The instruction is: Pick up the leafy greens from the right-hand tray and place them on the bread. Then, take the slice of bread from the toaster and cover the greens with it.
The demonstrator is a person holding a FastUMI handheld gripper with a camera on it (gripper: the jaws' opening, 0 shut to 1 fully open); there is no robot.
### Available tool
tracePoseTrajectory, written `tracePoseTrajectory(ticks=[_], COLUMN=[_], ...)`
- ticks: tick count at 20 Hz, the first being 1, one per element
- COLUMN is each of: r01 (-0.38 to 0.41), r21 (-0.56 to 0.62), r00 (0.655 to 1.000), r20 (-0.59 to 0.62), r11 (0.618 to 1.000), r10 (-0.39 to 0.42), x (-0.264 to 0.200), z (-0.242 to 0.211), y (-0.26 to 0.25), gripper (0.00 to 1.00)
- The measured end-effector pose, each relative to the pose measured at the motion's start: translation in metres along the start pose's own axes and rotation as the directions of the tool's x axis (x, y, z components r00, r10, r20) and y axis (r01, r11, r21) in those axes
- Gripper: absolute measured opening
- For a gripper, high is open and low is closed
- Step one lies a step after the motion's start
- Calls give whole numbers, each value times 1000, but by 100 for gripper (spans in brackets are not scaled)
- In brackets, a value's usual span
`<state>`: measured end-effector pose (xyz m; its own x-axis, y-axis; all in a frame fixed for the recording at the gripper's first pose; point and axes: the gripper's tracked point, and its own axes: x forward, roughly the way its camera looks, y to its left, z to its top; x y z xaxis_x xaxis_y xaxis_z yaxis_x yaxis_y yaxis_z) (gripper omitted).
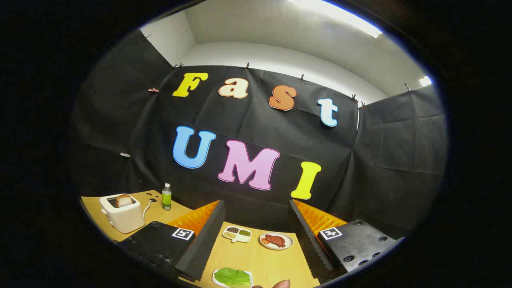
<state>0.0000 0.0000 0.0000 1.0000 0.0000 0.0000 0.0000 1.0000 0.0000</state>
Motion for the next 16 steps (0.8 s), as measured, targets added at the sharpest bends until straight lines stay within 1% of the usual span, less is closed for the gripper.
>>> tracePoseTrajectory(ticks=[16], r01=[-9], r21=[12], r00=[1000], r20=[9], r11=[1000], r10=[9], x=[5], z=[-2], y=[-3], gripper=[98])
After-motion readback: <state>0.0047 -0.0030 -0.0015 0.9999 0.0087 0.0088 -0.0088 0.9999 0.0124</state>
